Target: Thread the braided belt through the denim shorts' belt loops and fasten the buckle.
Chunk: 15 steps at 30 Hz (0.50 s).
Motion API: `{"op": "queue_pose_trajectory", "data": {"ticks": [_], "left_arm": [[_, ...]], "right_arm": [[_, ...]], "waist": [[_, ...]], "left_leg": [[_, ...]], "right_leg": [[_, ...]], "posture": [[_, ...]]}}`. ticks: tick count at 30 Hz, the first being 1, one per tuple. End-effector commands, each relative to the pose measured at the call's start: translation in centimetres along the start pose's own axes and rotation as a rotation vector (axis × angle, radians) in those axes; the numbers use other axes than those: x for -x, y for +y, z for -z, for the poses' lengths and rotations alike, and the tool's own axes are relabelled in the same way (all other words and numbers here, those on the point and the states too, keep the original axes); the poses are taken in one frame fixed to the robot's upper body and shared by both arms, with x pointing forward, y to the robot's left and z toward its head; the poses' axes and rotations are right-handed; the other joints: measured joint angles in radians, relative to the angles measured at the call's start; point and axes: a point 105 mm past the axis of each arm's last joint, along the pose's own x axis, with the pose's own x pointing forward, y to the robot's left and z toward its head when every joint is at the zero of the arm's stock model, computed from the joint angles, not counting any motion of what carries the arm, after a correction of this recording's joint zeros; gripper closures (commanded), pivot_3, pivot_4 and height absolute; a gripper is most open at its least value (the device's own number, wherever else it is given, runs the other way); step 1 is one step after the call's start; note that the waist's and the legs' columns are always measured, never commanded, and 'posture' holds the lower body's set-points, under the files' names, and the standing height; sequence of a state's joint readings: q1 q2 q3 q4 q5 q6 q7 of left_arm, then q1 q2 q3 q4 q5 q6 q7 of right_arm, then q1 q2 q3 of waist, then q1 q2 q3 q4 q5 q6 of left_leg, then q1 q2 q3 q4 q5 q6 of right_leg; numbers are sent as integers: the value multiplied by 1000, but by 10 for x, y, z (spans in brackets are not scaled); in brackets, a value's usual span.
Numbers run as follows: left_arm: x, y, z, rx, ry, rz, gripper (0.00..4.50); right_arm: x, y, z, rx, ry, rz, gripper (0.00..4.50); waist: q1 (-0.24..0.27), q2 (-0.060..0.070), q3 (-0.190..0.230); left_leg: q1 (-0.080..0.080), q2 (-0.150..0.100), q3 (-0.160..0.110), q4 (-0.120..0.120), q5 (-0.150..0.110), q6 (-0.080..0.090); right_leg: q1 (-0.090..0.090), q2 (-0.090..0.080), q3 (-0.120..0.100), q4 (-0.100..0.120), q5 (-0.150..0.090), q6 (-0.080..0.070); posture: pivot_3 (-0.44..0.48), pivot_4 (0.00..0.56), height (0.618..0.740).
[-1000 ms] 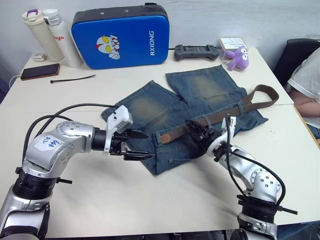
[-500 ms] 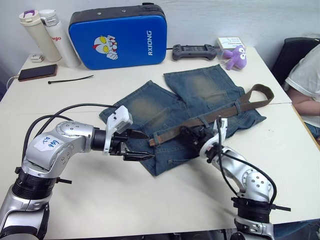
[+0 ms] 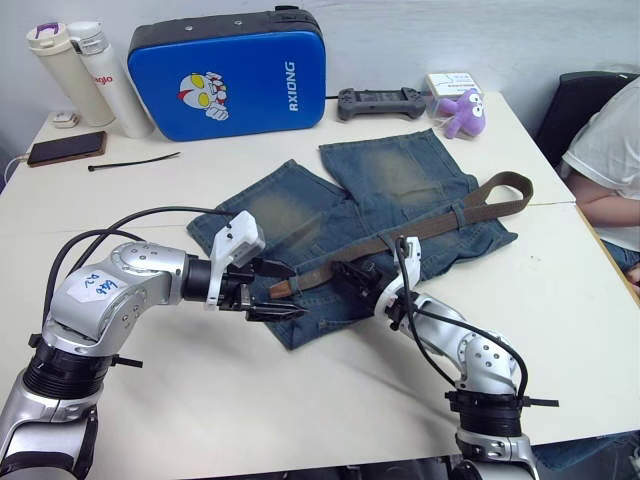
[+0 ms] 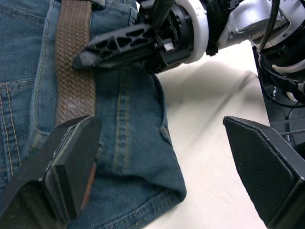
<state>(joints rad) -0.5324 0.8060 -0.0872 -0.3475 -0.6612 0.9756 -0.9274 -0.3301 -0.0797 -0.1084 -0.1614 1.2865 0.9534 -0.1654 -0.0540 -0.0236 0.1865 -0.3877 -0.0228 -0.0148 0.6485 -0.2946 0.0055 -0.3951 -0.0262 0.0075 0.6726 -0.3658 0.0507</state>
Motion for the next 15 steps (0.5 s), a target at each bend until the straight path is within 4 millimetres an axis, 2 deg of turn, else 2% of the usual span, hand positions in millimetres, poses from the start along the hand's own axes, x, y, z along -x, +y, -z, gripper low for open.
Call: {"op": "queue_pose_trajectory", "data": {"ticks": [1,3,6,9,10,13,15], "left_arm": [[3,-1,-5,-34,-5,-14,0],[5,-1,-4,-32,-3,-16,0],[8,1,-3,-21,-2,-28,0],[15,1,-3,-13,-2,-33,0],[21,3,-1,13,15,-46,0],[38,8,6,117,46,-89,0],[47,12,5,253,29,-123,0]], "right_arm": [[0,12,1,47,34,-51,4100],[4,15,-5,51,25,-67,3425],[12,17,-15,94,18,-63,1850],[26,22,-19,187,59,-76,486],[36,25,-18,256,101,-73,64],[59,32,-12,471,222,-71,64],[67,36,-16,661,266,-60,64]], "waist": [[1,0,0],[1,0,0],[4,0,0],[8,0,0],[10,0,0],[13,2,1],[18,3,2]], "left_leg": [[0,0,0,0,0,0],[0,0,0,0,0,0],[0,0,0,0,0,0],[-1,0,0,1,0,0],[-1,0,0,1,0,1],[-2,0,0,1,-1,1],[-3,0,0,0,-1,2]], "right_leg": [[0,0,0,0,0,0],[0,0,0,0,0,0],[0,0,0,0,0,0],[0,0,0,0,0,0],[0,0,0,0,0,0],[0,0,0,-4,0,0],[0,0,0,-6,0,0]], "posture": [[0,150,739],[0,150,739],[0,150,739],[0,150,739],[0,150,739],[0,150,739],[0,150,739]]}}
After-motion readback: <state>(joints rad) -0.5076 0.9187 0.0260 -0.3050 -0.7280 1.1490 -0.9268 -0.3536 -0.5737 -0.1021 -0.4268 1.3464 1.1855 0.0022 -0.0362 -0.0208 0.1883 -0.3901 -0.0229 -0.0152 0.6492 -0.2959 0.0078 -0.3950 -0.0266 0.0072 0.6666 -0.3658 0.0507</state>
